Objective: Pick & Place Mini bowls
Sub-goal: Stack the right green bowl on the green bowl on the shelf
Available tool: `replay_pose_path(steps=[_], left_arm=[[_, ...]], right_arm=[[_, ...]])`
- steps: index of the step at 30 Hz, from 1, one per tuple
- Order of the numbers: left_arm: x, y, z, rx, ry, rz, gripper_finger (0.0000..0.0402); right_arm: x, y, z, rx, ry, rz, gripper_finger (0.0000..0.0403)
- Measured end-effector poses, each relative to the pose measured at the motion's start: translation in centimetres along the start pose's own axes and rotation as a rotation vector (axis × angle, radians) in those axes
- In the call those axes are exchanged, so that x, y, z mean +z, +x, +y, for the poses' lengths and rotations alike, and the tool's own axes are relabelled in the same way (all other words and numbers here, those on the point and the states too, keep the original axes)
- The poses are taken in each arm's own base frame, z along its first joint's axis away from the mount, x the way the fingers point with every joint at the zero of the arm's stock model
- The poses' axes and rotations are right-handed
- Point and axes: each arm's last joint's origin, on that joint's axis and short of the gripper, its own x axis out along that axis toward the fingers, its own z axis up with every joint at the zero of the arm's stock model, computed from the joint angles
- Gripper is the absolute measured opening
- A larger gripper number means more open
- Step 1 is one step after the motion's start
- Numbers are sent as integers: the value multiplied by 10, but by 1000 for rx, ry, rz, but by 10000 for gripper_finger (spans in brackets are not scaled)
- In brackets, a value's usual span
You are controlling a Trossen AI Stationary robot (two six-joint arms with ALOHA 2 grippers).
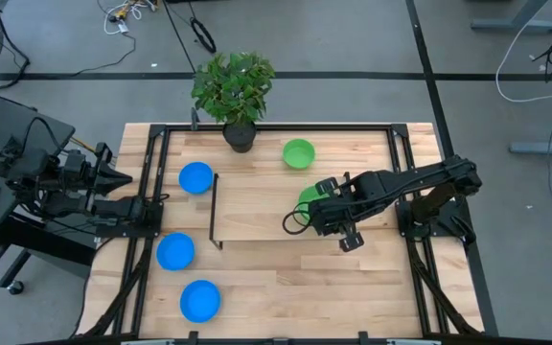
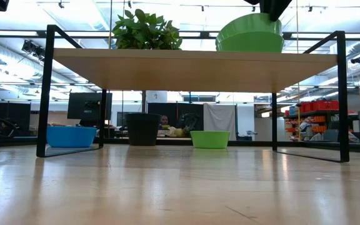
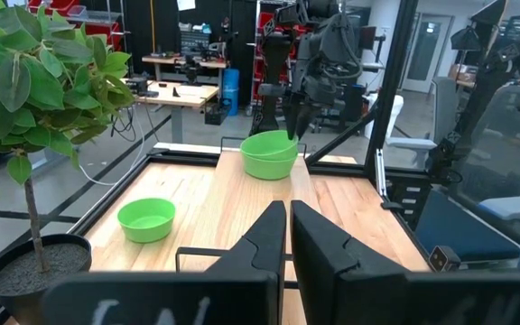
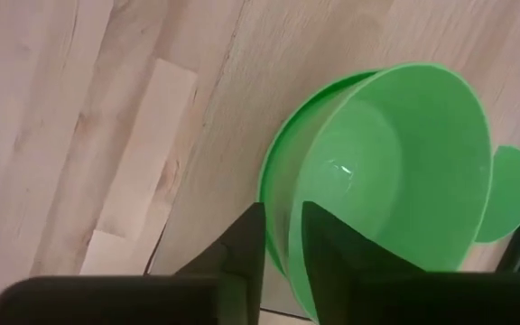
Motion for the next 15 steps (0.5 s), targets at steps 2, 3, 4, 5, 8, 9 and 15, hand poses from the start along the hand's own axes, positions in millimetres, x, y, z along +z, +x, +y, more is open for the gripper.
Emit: replay_pose_path(steps=[2, 3, 4, 5, 8, 9, 15], left_arm=[[0, 0, 0, 0, 0, 0, 23], [0, 0, 0, 0, 0, 0, 23], [0, 0, 0, 0, 0, 0, 23], [0, 0, 0, 0, 0, 0, 23], [0, 0, 0, 0, 0, 0, 23], [0, 0, 0, 0, 0, 0, 23], [0, 0, 0, 0, 0, -1, 23]], right_arm=[[0, 0, 0, 1, 0, -1, 87], [0, -1, 0, 2, 1, -3, 91], [-1, -1, 0, 2, 4, -5, 95], [-1, -3, 0, 1, 8, -8, 99], [-3, -5, 0, 15, 12, -17, 111], [-3, -6, 0, 28, 14, -21, 115], [-8, -15, 1, 43, 88, -52, 139]])
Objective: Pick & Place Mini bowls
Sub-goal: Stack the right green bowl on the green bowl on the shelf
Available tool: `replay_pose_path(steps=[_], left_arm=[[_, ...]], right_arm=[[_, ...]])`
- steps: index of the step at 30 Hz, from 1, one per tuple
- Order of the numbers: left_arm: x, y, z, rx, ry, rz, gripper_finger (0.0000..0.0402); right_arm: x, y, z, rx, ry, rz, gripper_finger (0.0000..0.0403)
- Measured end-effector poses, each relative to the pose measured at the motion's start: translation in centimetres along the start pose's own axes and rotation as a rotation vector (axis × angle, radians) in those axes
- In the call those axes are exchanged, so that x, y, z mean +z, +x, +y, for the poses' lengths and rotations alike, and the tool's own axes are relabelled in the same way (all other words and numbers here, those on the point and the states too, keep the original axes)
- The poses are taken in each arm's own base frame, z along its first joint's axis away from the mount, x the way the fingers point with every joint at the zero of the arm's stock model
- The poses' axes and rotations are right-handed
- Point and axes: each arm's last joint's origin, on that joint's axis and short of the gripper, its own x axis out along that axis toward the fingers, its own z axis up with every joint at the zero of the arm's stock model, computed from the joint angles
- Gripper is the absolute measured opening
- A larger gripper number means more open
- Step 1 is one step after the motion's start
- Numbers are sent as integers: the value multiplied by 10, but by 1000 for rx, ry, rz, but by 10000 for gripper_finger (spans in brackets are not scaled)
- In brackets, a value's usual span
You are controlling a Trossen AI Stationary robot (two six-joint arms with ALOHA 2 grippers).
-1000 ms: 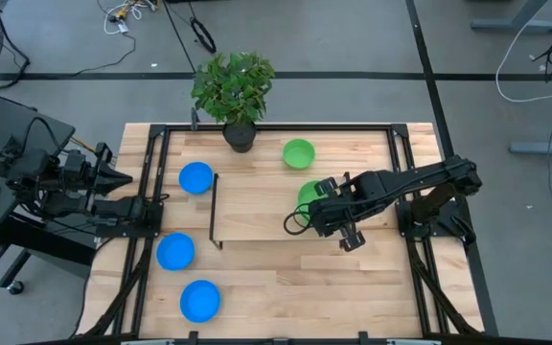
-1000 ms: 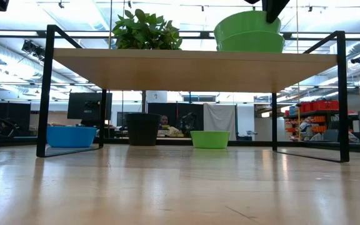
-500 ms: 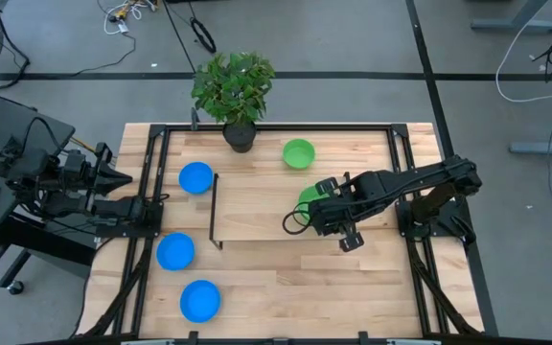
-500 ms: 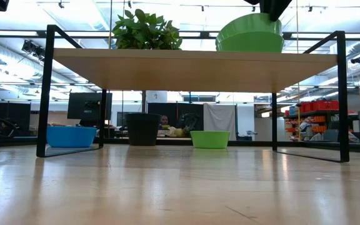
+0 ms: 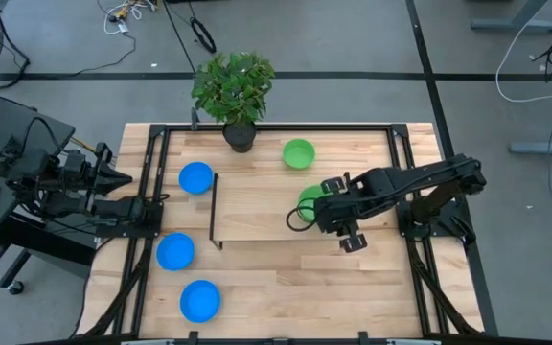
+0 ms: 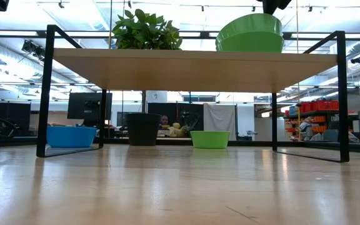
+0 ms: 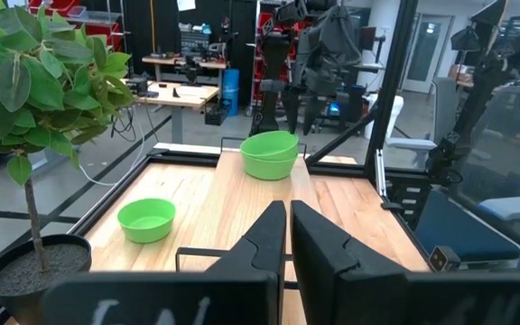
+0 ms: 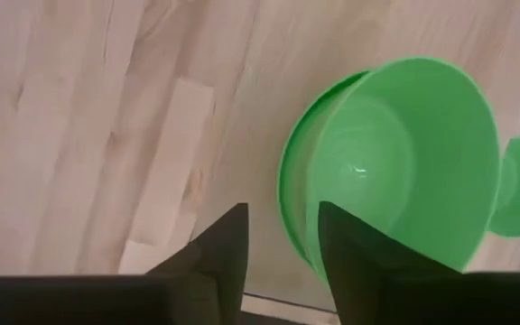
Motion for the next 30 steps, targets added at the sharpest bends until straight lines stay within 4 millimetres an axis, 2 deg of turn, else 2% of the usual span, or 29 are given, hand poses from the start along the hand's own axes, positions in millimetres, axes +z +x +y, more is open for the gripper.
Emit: replay_pose_path(steps=[5, 10, 15, 21, 26, 30], left_arm=[[0, 0, 0, 0, 0, 1, 23], [0, 0, 0, 0, 0, 1, 23], [0, 0, 0, 0, 0, 1, 23], [0, 0, 0, 0, 0, 1, 23], [0, 0, 0, 0, 0, 0, 23], [0, 0, 0, 0, 0, 0, 23]], right_arm=[[-7, -11, -1, 4, 113, -34, 146], [-13, -23, -1, 15, 307, -78, 138], [-6, -24, -2, 34, 519, -145, 120], [8, -5, -1, 73, 688, -241, 83], [11, 13, 4, 80, 715, -261, 36], [12, 14, 8, 18, 709, -294, 5]])
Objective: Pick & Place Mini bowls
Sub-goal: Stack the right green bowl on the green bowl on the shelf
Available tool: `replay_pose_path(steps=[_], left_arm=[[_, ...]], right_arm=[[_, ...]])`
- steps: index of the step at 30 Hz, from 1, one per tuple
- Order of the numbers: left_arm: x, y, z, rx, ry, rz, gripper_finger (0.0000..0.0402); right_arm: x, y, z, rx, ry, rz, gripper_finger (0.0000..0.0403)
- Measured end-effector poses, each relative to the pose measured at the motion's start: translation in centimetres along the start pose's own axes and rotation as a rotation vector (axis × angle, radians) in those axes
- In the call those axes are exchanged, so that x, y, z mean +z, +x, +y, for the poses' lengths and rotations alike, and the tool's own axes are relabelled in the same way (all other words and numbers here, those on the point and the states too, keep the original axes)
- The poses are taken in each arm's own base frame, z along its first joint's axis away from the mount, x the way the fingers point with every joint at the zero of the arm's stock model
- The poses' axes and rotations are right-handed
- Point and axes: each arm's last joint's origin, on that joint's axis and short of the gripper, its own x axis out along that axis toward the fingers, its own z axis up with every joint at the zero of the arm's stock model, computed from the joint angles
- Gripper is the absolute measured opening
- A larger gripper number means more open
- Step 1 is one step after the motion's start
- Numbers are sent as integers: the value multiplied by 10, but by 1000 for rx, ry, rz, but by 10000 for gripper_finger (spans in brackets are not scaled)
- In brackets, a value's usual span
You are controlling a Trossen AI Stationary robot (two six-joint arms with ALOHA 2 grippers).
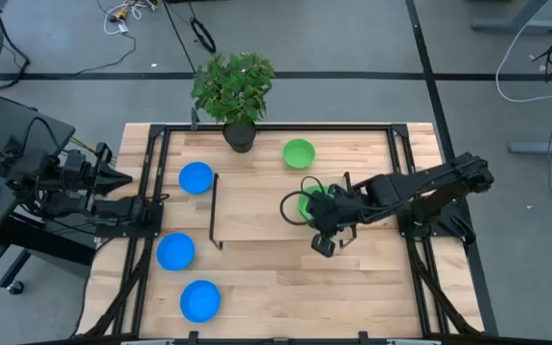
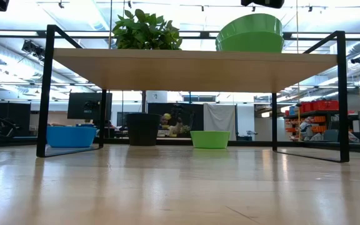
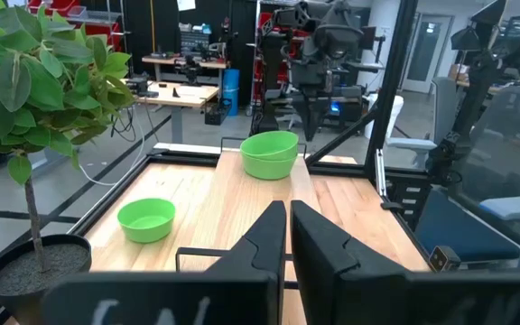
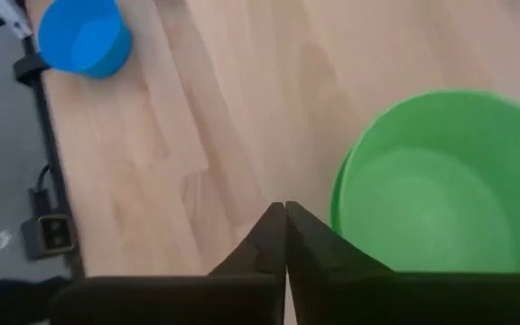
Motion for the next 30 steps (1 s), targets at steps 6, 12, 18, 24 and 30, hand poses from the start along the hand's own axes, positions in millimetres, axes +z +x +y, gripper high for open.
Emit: replay_pose_path(steps=[6, 12, 18, 24, 30], left_arm=[[0, 0, 0, 0, 0, 0, 23], [0, 0, 0, 0, 0, 1, 23], [0, 0, 0, 0, 0, 0, 23], [0, 0, 0, 0, 0, 0, 23], [0, 0, 0, 0, 0, 1, 23]], right_arm=[[-2, -7, -1, -53, 16, -56, 3], [-7, -21, -9, -161, 55, -114, 2], [-13, -17, -13, -213, 59, -92, 1], [-25, -5, -13, -209, 57, -92, 1], [-30, -3, -10, -191, 59, -99, 0]])
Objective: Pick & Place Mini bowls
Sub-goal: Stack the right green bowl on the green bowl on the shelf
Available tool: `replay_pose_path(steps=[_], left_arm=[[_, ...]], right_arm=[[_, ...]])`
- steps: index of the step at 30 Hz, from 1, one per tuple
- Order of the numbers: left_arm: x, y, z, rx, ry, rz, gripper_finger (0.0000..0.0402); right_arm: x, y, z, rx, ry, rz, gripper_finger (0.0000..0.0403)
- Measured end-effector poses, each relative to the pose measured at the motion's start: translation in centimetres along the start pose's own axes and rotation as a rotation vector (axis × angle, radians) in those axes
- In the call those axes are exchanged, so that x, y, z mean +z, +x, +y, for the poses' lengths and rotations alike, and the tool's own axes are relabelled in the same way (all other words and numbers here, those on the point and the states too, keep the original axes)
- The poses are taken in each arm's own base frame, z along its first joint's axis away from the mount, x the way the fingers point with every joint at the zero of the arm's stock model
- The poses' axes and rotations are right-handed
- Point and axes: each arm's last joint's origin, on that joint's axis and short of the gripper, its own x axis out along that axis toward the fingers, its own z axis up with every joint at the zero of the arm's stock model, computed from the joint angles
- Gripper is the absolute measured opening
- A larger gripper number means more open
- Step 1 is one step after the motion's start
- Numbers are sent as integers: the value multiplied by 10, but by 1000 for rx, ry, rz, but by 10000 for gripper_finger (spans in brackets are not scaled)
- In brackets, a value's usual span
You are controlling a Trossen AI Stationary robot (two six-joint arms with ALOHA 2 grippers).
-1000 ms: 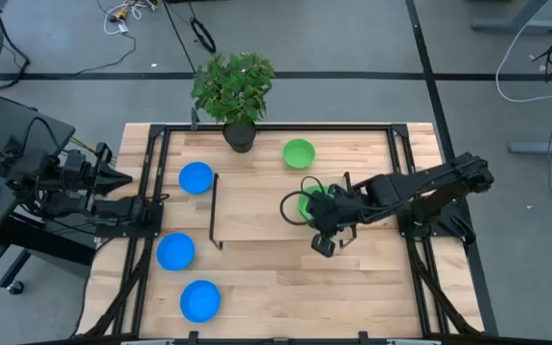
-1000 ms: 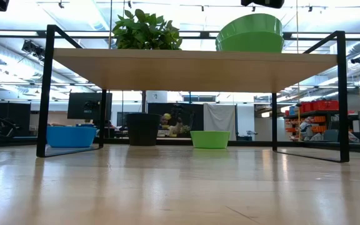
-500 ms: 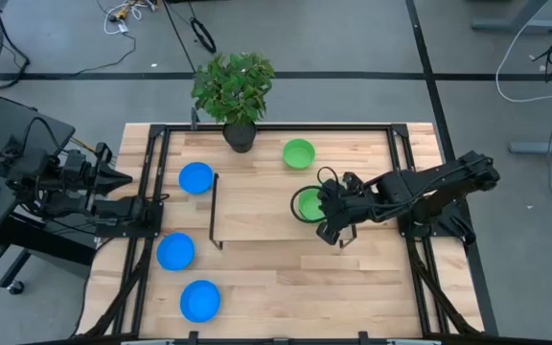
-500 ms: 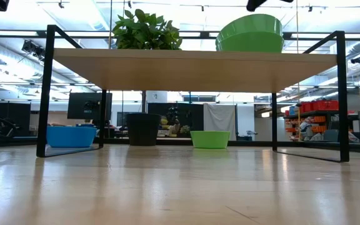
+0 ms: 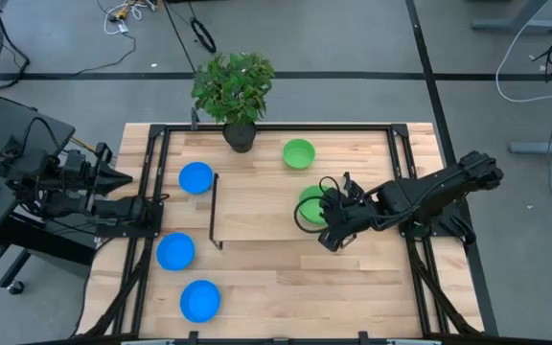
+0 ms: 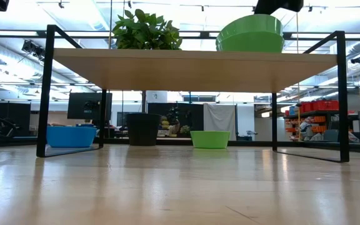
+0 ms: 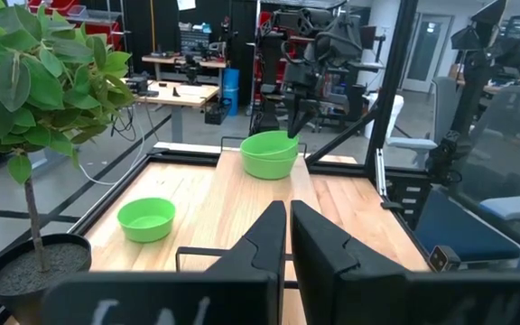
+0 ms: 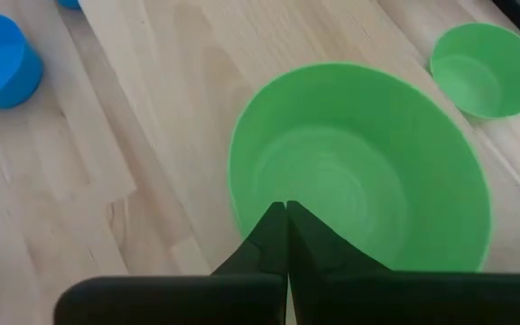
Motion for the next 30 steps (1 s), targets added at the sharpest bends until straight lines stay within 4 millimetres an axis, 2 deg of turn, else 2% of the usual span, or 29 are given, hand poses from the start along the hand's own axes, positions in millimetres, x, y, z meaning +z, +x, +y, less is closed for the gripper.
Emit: replay_pose_path(steps=[21, 30], left_arm=[[0, 0, 0, 0, 0, 0, 23], [0, 0, 0, 0, 0, 0, 23]], right_arm=[[-2, 0, 2, 44, -2, 44, 0], [-2, 0, 0, -69, 18, -64, 0]])
